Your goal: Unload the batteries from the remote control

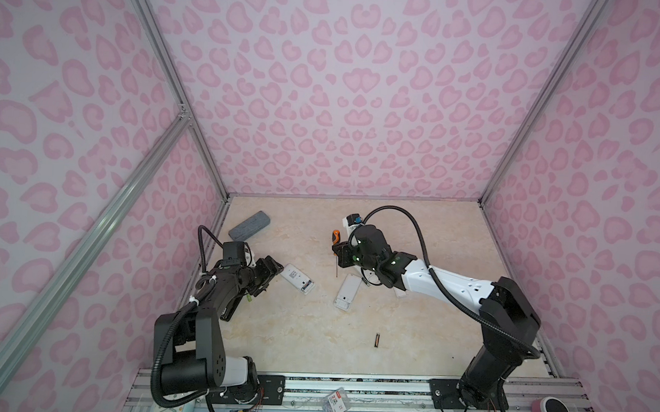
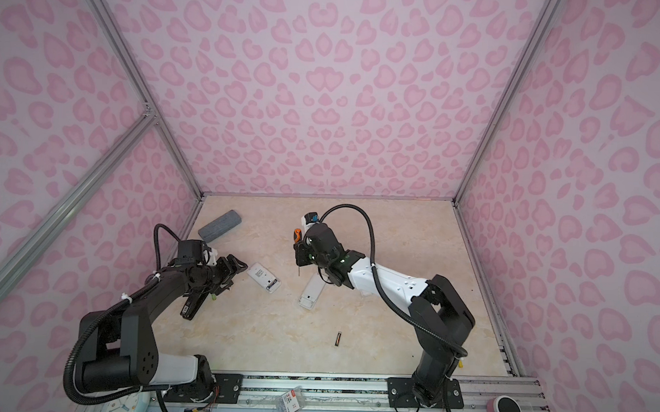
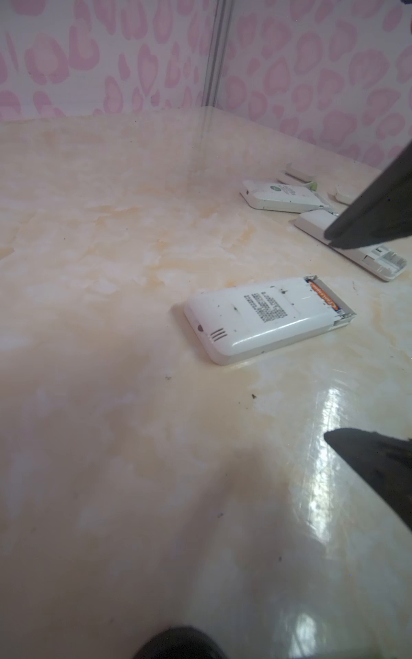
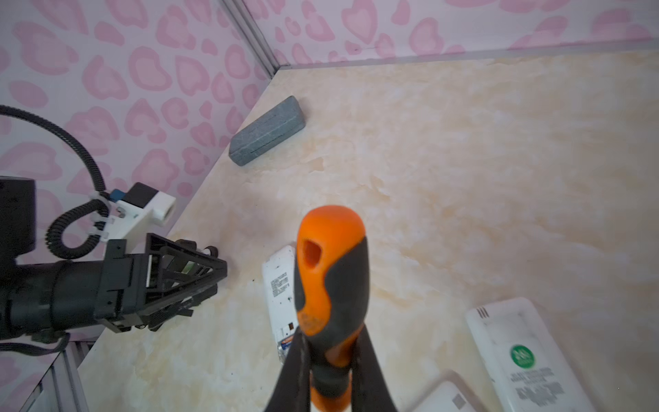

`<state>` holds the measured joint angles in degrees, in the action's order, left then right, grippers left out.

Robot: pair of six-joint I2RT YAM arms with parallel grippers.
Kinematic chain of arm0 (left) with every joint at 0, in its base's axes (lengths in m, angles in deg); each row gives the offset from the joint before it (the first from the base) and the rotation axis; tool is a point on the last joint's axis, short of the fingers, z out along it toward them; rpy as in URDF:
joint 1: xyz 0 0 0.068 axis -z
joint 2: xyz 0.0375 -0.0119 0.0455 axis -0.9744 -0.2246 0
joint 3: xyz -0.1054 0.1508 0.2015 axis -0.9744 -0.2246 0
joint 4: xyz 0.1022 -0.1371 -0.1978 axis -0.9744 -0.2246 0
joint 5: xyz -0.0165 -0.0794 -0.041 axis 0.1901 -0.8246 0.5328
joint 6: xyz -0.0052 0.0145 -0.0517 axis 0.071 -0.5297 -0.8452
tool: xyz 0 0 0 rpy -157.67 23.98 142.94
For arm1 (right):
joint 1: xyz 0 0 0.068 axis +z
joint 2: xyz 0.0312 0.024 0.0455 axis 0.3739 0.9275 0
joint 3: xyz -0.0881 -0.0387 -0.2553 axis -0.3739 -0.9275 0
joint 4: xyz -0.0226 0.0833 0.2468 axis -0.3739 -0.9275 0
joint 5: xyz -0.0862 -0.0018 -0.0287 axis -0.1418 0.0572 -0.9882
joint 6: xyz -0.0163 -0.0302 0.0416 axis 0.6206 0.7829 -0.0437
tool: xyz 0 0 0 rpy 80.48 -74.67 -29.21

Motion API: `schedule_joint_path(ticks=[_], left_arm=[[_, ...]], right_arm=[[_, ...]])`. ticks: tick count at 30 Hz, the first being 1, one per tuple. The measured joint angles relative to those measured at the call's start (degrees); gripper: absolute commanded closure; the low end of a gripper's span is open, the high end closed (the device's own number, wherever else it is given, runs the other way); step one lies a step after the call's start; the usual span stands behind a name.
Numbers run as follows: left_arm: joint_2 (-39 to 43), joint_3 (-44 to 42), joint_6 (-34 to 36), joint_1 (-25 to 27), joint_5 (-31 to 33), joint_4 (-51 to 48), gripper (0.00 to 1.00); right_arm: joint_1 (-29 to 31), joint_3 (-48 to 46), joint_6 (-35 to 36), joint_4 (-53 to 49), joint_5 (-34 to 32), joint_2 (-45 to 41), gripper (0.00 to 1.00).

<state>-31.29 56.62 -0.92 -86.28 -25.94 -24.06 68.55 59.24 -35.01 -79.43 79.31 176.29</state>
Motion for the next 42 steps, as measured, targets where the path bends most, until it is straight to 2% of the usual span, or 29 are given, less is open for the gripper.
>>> schedule_joint_path(ticks=[8, 13, 18, 25, 31, 42], left_arm=[[-10.47, -1.03, -3.76, -0.92, -8.11, 9.88, 0.38], [-15.04, 1.84, -4.63, 2.64, -9.81, 14.08, 0.46], [-18.12, 4.87, -5.33, 7.89, -10.03, 16.22, 0.48], [-19.45, 5.53, -7.06, 12.11, -9.99, 17.97, 0.48], [-19.04, 5.09, -7.82, 12.31, -11.26, 17.9, 0.47], [-19.15, 6.19, -7.56, 14.69, -16.39, 18.84, 0.54]], right_arm=[[0.79, 4.92, 0.9, 6.58, 3.61, 8.11, 1.0], [0.72, 2.47, 2.03, 12.94, 5.44, 9.18, 1.0], [-0.02, -1.57, 3.48, 19.37, 7.15, 9.07, 1.0], [-1.73, -7.72, 5.27, 28.06, 9.53, 7.87, 1.0], [-1.55, -10.32, 6.91, 36.76, 12.7, 9.35, 1.0], [1.22, -15.06, 11.37, 49.94, 18.34, 11.43, 1.0]])
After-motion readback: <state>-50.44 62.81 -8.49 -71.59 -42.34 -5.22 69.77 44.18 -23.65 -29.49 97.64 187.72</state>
